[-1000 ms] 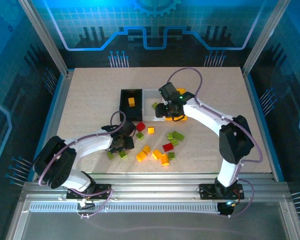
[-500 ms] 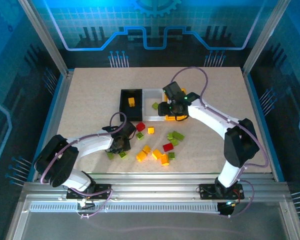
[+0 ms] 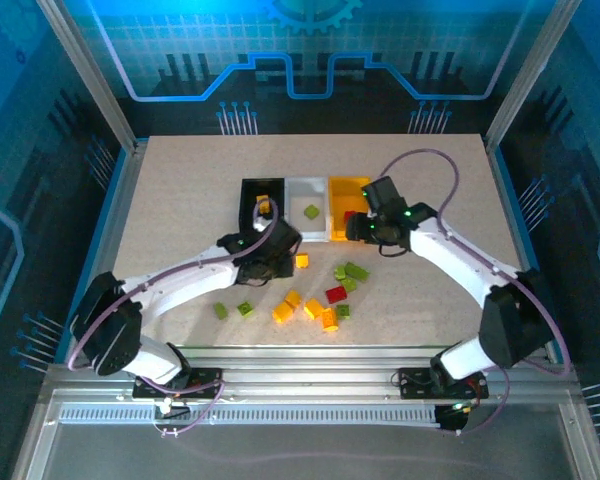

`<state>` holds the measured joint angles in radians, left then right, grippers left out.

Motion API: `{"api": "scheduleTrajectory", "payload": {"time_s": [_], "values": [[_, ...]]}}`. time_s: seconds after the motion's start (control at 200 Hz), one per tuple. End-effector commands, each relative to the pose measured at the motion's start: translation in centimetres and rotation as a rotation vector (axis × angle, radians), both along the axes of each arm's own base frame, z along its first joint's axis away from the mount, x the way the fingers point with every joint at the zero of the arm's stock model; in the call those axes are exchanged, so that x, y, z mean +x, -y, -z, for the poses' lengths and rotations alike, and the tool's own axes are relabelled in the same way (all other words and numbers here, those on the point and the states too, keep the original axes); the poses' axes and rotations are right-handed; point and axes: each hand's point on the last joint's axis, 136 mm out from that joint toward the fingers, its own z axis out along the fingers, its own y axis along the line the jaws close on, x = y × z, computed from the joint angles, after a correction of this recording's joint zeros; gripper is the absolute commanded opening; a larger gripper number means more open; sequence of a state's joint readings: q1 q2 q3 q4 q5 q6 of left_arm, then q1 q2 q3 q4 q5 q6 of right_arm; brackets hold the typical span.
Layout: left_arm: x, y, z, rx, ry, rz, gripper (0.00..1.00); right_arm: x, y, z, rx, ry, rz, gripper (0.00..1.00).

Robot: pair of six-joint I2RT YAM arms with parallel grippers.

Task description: Sort the legos into containers by color

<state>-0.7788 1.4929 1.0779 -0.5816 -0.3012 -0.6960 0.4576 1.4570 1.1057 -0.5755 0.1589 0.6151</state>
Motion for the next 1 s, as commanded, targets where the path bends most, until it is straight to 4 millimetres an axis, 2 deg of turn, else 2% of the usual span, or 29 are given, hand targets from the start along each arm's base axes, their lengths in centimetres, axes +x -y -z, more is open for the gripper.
{"api": "scheduleTrajectory", "payload": {"time_s": [0.0,0.15,0.255,0.33,0.45,0.575,0.665,0.775,0.845,0.911,0.996], "values": [[1.5,4.5,-1.5,-0.022,0.027,0.114,0.29,-0.8,2.6,0.0,0.005,0.015,0.089,0.59],[5.6,10.8,-2.4,-0.103,0.056,0.191,0.29,-2.3,4.0,0.7,-0.016,-0.004,0.104,0.59],[8.8,14.1,-2.7,-0.112,0.081,0.221,0.28,-3.1,4.5,1.2,-0.019,-0.017,0.110,0.59],[10.9,15.6,-2.4,-0.120,0.073,0.219,0.28,-3.5,4.8,1.2,-0.015,-0.020,0.112,0.59],[13.9,16.1,-1.3,-0.144,0.043,0.176,0.28,-3.9,5.0,1.1,-0.011,-0.018,0.112,0.59],[15.4,16.1,-0.2,-0.127,0.032,0.160,0.29,-4.3,5.1,1.3,-0.006,-0.021,0.108,0.60],[15.9,16.5,0.0,-0.132,0.030,0.162,0.44,-4.4,4.9,1.5,0.000,-0.028,0.097,0.60],[16.1,17.2,-0.6,-0.164,0.041,0.170,0.64,-4.4,4.7,1.5,0.015,-0.024,0.089,0.62],[16.2,17.4,-1.7,-0.186,0.060,0.173,0.72,-4.4,4.6,1.5,0.020,-0.024,0.084,0.63],[16.1,17.5,-2.9,-0.207,0.080,0.175,0.76,-4.3,4.5,1.4,0.024,-0.021,0.082,0.63],[15.4,17.3,-5.0,-0.238,0.113,0.182,0.88,-4.3,4.1,1.3,0.033,-0.023,0.060,0.64]]}}
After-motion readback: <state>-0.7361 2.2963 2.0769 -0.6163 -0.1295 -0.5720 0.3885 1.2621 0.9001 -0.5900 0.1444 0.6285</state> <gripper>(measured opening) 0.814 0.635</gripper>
